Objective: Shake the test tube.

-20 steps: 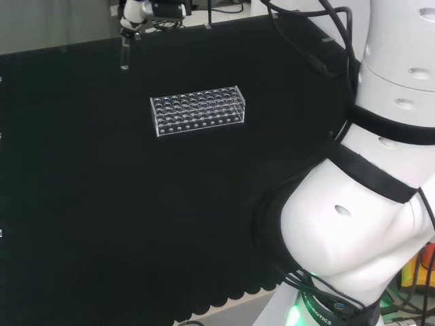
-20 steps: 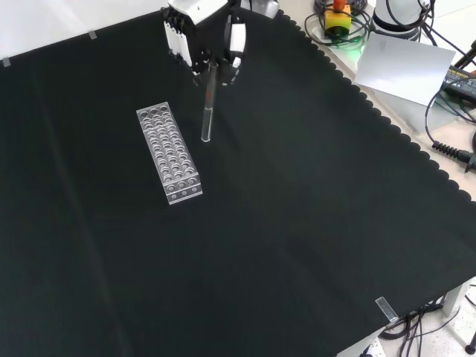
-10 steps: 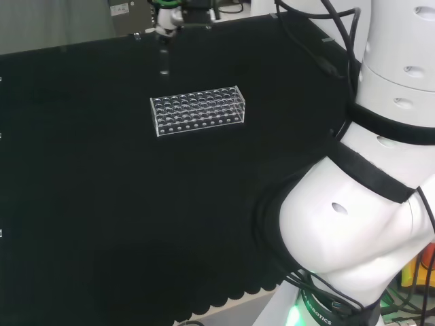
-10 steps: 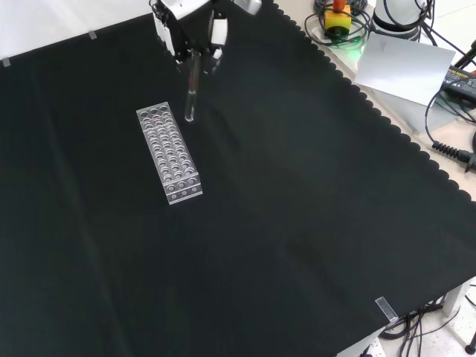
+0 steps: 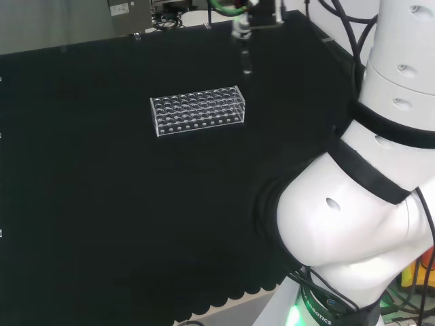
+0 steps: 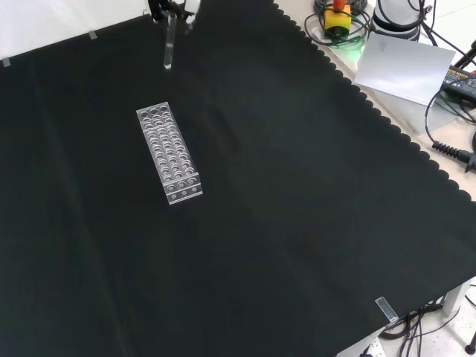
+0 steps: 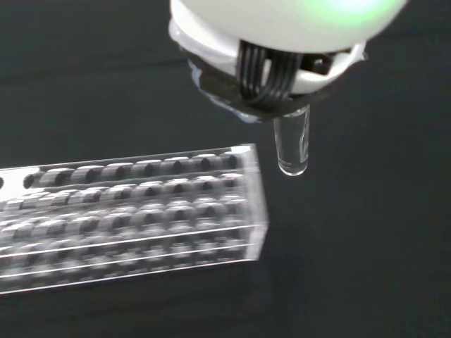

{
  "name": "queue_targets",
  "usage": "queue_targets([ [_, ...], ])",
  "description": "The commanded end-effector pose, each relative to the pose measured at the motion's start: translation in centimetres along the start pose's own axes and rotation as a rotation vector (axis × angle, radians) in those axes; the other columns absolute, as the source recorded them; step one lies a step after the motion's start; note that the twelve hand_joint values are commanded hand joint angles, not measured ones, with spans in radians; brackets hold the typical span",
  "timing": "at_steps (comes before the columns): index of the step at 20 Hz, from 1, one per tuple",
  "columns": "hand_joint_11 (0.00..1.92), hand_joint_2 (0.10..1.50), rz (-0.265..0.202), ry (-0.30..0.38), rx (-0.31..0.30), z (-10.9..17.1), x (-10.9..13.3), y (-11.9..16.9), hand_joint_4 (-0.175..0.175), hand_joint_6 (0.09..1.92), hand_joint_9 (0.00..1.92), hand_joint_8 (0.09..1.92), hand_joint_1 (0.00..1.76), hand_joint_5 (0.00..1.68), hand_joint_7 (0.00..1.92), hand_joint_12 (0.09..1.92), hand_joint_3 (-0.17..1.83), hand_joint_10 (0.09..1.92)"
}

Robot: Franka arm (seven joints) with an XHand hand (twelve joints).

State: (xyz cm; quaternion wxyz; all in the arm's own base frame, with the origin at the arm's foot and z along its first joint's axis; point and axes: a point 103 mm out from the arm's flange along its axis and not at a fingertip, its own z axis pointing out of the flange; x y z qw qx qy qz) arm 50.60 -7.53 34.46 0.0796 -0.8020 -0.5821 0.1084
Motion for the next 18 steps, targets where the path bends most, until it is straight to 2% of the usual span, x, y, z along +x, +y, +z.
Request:
queue_targets([
  [1,1.25,0.67,0.124,-0.041,-0.018,-0.4,-5.8,0.3,-0.175,0.32,1.41,0.26,1.44,1.41,1.83,0.92,0.50,0.38],
  [4,1.25,0.67,0.100,-0.027,-0.016,-0.5,-4.6,0.4,-0.175,0.32,1.41,0.26,1.44,1.41,1.83,0.92,0.50,0.38],
  [7,1.25,0.67,0.041,-0.001,-0.008,-0.4,-1.6,0.4,-0.175,0.32,1.41,0.26,1.44,1.41,1.83,0.92,0.50,0.38],
  [10,1.25,0.67,-0.041,0.032,-0.003,-0.4,2.7,0.1,-0.175,0.32,1.41,0.26,1.44,1.41,1.83,0.92,0.50,0.38],
  [18,1.25,0.67,-0.306,0.104,-0.001,-1.8,15.4,-2.2,-0.175,0.32,1.41,0.26,1.44,1.41,1.83,0.92,0.50,0.39],
])
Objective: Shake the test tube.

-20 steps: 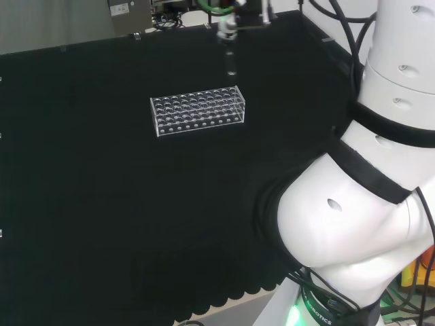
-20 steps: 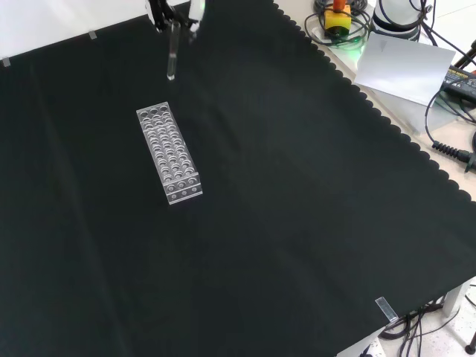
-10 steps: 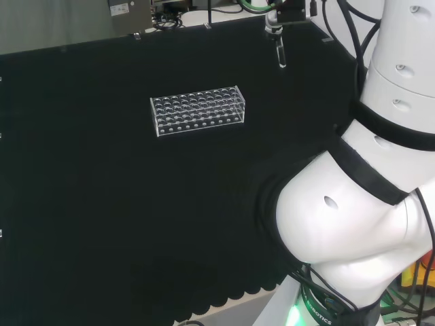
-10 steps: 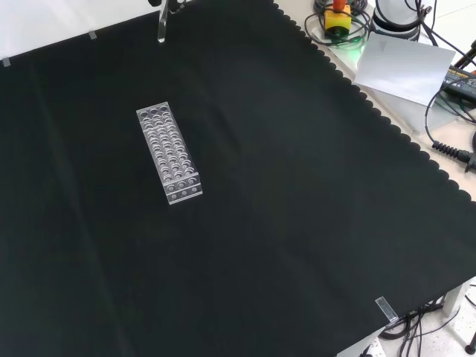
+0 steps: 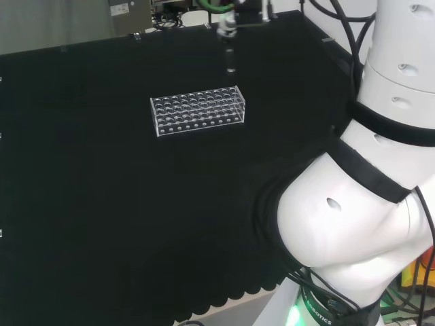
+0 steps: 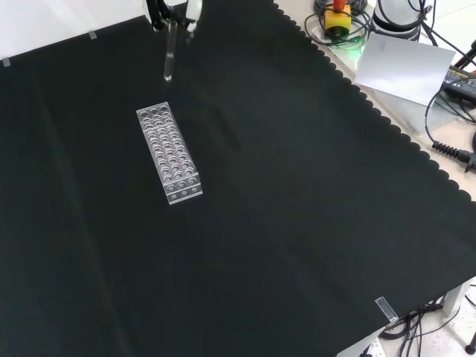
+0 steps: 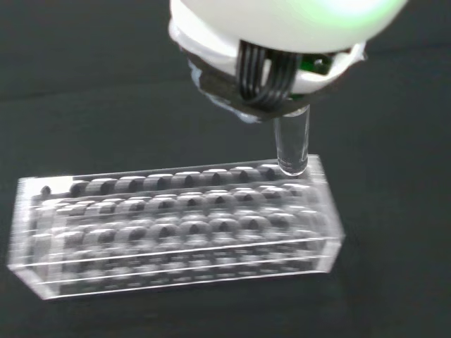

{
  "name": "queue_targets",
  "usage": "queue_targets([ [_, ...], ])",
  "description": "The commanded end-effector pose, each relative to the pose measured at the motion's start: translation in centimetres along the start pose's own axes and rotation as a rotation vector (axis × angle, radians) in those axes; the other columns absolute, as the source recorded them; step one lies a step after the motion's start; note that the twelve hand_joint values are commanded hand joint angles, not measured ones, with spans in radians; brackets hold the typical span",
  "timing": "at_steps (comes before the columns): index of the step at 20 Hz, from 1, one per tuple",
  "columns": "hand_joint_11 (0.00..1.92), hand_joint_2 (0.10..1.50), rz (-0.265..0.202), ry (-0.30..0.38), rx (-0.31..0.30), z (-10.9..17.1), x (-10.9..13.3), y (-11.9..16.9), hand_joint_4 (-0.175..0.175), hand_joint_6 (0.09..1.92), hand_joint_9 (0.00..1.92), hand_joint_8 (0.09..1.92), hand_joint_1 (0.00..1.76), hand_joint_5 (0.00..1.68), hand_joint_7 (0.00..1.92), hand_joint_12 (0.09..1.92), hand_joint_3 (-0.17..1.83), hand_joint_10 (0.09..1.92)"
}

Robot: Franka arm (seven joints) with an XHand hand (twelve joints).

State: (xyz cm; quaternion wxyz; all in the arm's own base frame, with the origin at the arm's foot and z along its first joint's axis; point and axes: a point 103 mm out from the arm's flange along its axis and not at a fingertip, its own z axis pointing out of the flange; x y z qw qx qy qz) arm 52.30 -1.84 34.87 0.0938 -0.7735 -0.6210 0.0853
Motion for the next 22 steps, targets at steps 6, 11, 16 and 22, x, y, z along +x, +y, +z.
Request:
queue_targets([
  [6,1.25,0.67,-0.317,0.129,0.000,-2.2,14.5,-1.8,-0.175,0.32,1.41,0.26,1.44,1.41,1.83,0.92,0.50,0.39],
  [11,1.25,0.67,-0.312,0.131,-0.007,-2.4,14.2,-1.4,-0.175,0.32,1.41,0.26,1.44,1.40,1.83,0.92,0.50,0.39],
  [16,1.25,0.67,-0.204,0.083,0.002,-1.4,9.6,-0.4,-0.175,0.33,1.41,0.26,1.44,1.40,1.83,0.92,0.50,0.39],
  [22,1.25,0.67,-0.023,-0.003,0.009,-0.6,0.6,0.5,-0.175,0.33,1.41,0.26,1.44,1.40,1.83,0.92,0.50,0.39],
])
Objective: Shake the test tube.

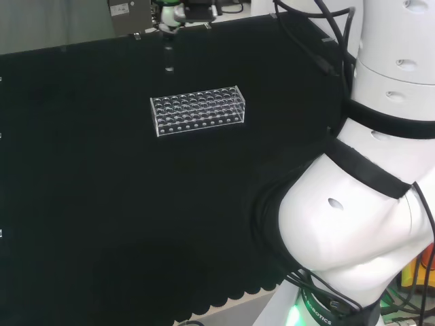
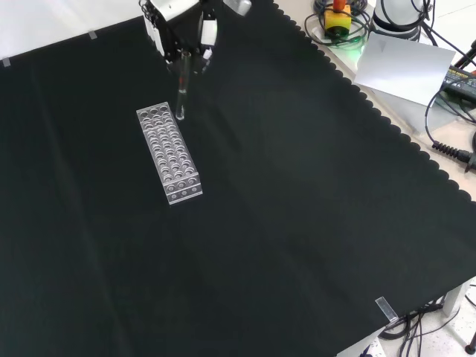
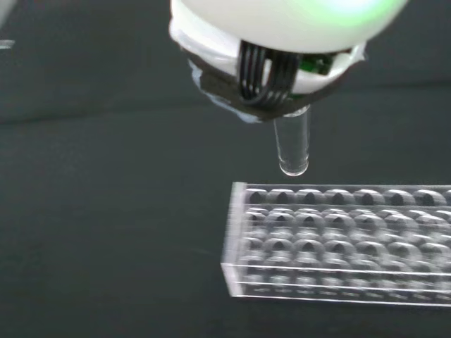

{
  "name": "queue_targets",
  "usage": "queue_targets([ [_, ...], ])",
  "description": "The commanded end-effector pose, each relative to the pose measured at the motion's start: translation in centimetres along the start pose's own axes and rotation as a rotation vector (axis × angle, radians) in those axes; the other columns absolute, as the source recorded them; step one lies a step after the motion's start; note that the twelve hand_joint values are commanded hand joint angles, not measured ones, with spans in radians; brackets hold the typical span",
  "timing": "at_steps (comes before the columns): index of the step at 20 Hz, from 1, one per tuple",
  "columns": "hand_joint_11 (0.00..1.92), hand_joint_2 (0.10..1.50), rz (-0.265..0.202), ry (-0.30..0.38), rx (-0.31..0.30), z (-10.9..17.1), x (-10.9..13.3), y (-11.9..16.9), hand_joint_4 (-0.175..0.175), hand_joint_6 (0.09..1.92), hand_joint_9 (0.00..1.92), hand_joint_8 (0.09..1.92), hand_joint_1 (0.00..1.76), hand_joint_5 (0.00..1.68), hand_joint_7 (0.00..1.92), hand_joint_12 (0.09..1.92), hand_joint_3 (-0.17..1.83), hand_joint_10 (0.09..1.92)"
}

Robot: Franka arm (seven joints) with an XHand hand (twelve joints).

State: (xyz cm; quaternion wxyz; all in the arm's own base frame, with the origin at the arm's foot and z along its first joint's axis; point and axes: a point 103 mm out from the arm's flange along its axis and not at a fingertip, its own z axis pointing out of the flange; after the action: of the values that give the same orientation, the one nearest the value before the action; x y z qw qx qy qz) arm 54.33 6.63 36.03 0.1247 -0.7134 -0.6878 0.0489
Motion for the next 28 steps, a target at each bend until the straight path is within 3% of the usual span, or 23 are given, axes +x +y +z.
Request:
queue_targets([
  [1,1.25,0.67,0.195,-0.090,0.006,0.0,-9.6,-1.1,-0.175,0.33,1.41,0.26,1.44,1.40,1.83,0.92,0.50,0.39],
  [5,1.25,0.67,0.303,-0.145,-0.010,-0.9,-15.0,-2.2,-0.175,0.33,1.41,0.26,1.44,1.40,1.83,0.92,0.50,0.39],
  [8,1.25,0.67,0.370,-0.158,-0.022,-1.7,-17.6,-2.7,-0.175,0.33,1.41,0.26,1.44,1.40,1.84,0.92,0.50,0.39],
  [13,1.25,0.67,0.401,-0.143,-0.026,-1.9,-18.2,-2.8,-0.175,0.33,1.41,0.26,1.44,1.40,1.84,0.92,0.50,0.39],
  [18,1.25,0.67,0.325,-0.091,-0.013,-0.9,-14.4,-1.9,-0.175,0.33,1.41,0.25,1.44,1.40,1.84,0.92,0.50,0.39],
  [23,1.25,0.67,0.171,-0.043,-0.007,0.2,-7.4,-1.0,-0.175,0.33,1.41,0.25,1.44,1.40,1.84,0.92,0.51,0.40],
  [28,1.25,0.67,0.054,0.001,-0.002,0.3,-1.9,-0.5,-0.175,0.34,1.41,0.25,1.44,1.40,1.84,0.92,0.51,0.40],
])
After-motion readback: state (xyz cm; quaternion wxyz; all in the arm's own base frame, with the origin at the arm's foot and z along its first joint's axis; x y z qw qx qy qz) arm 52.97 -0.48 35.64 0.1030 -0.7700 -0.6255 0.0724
